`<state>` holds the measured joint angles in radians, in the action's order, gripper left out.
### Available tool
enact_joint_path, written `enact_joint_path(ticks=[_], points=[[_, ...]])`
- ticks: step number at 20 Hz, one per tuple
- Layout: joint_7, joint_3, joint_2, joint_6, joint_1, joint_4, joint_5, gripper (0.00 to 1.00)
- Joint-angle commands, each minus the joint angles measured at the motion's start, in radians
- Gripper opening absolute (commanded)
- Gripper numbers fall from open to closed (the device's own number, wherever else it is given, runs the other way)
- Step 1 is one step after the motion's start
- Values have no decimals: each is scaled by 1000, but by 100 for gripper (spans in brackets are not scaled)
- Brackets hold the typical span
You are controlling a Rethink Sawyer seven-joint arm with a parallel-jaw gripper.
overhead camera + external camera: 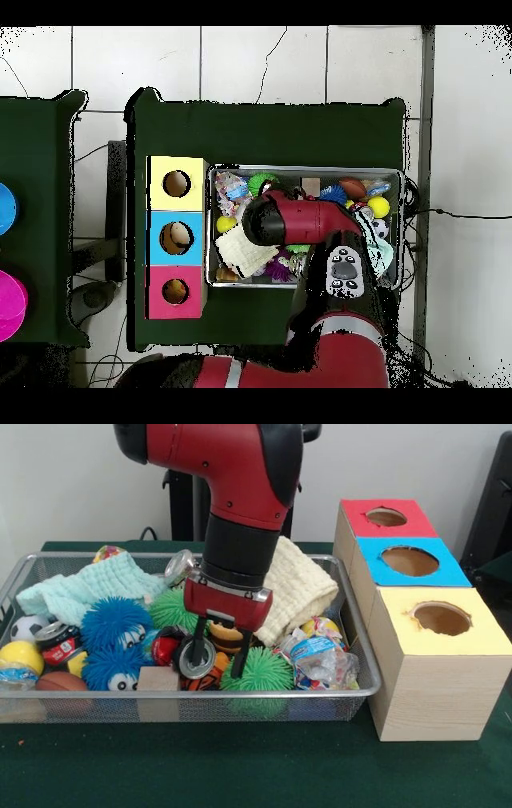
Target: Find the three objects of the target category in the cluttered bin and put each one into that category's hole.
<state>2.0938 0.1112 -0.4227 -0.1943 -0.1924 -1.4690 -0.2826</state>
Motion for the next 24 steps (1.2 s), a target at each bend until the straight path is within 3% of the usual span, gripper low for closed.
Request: enact_joint_path(ticks=[1, 14, 24], points=[[41, -138, 47, -37, -30, -83, 1, 100], [21, -145, 97, -51, -72, -37, -17, 100], [61, -73, 0, -65, -20, -82, -16, 100]])
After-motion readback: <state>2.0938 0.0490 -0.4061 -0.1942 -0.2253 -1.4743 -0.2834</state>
